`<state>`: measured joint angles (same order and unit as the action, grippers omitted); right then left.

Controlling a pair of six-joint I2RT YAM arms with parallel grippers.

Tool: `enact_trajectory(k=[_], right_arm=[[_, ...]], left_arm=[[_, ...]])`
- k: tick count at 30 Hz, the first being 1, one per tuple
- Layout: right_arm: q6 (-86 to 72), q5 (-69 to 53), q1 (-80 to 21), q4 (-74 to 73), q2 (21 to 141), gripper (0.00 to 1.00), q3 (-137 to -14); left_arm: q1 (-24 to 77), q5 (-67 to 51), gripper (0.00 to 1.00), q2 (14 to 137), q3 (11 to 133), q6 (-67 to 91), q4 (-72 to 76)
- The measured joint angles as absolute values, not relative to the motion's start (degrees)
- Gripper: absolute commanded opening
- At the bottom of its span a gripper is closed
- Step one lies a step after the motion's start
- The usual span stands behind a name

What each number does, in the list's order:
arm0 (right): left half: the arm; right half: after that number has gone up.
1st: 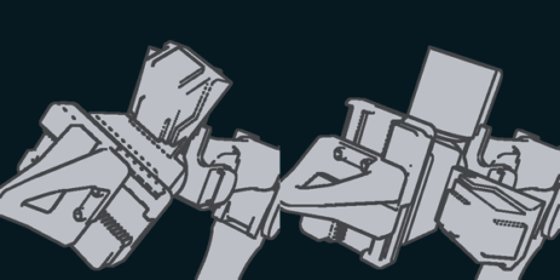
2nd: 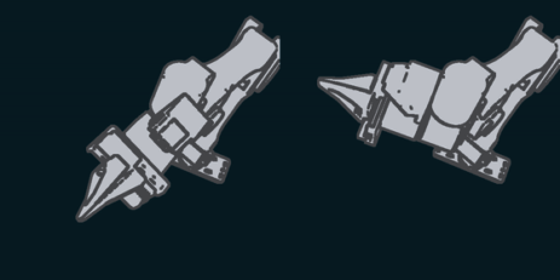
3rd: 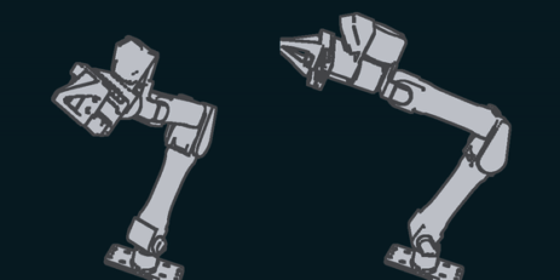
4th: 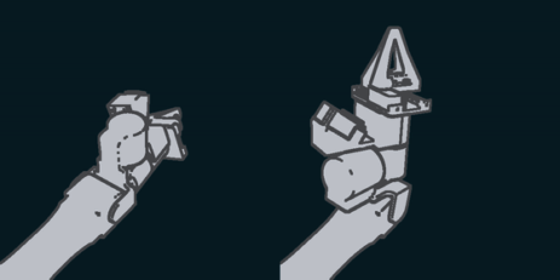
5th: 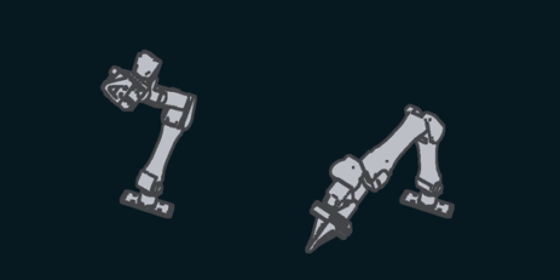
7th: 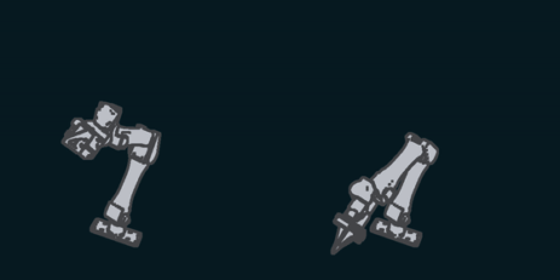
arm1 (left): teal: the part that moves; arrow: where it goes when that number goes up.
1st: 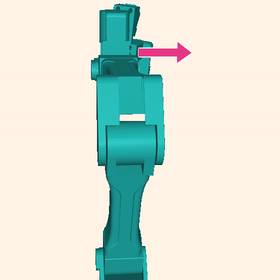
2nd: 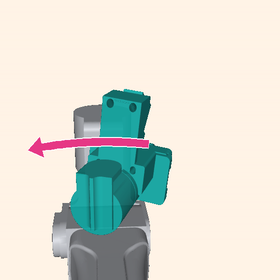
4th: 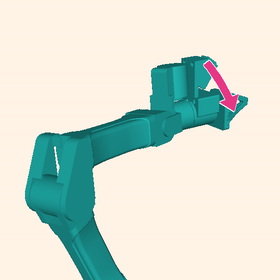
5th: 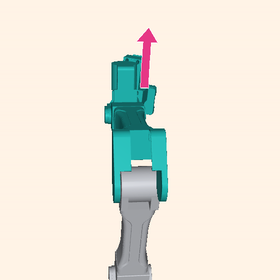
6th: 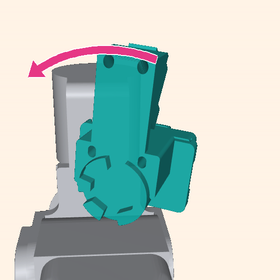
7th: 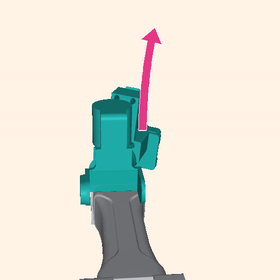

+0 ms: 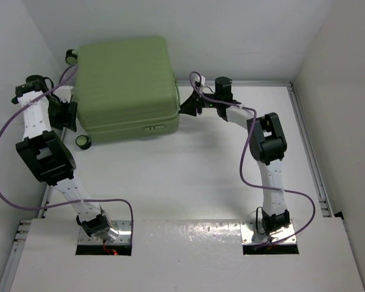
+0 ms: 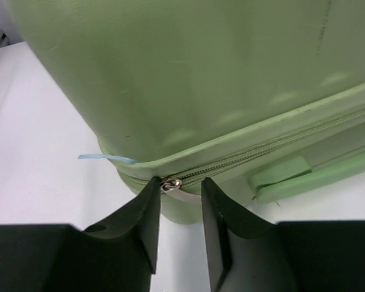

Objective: Pack the luggage

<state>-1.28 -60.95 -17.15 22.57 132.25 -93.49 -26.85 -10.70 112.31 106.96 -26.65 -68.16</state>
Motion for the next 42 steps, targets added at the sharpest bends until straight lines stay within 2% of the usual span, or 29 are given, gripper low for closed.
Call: enact_trajectory(k=[8,11,12,16,21,26,42], right_arm=[[-0.1,-55.5,-19.0,34.7,129.7,0.28,-85.1],[-0.7,-54.1,-19.7,39.4,129.6,0.23,-83.4],[-0.8,-53.7,-19.9,40.8,129.6,0.17,-82.9],[-1.6,-52.9,-20.8,44.2,130.0,0.07,-81.8],[-1.8,-51.0,-22.0,47.5,131.7,0.03,-82.6],[-3.3,-52.3,-23.6,46.2,135.4,0.01,-88.8],[-4.6,-76.8,-20.4,29.2,152.6,0.00,-121.1]], left_arm=[[-27.7,-11.0,0.00,112.3,106.2,-26.9,-64.2],[-28.0,-11.0,0.00,112.3,105.9,-26.9,-62.3],[-28.0,-11.0,0.00,112.3,105.8,-26.9,-61.8],[-28.4,-10.8,0.00,112.3,105.5,-26.6,-59.5],[-28.9,-9.6,0.00,113.1,105.4,-26.5,-54.0],[-29.7,-8.5,0.00,114.3,105.5,-26.4,-47.7],[-29.7,-8.1,0.00,114.4,105.5,-26.0,-47.7]])
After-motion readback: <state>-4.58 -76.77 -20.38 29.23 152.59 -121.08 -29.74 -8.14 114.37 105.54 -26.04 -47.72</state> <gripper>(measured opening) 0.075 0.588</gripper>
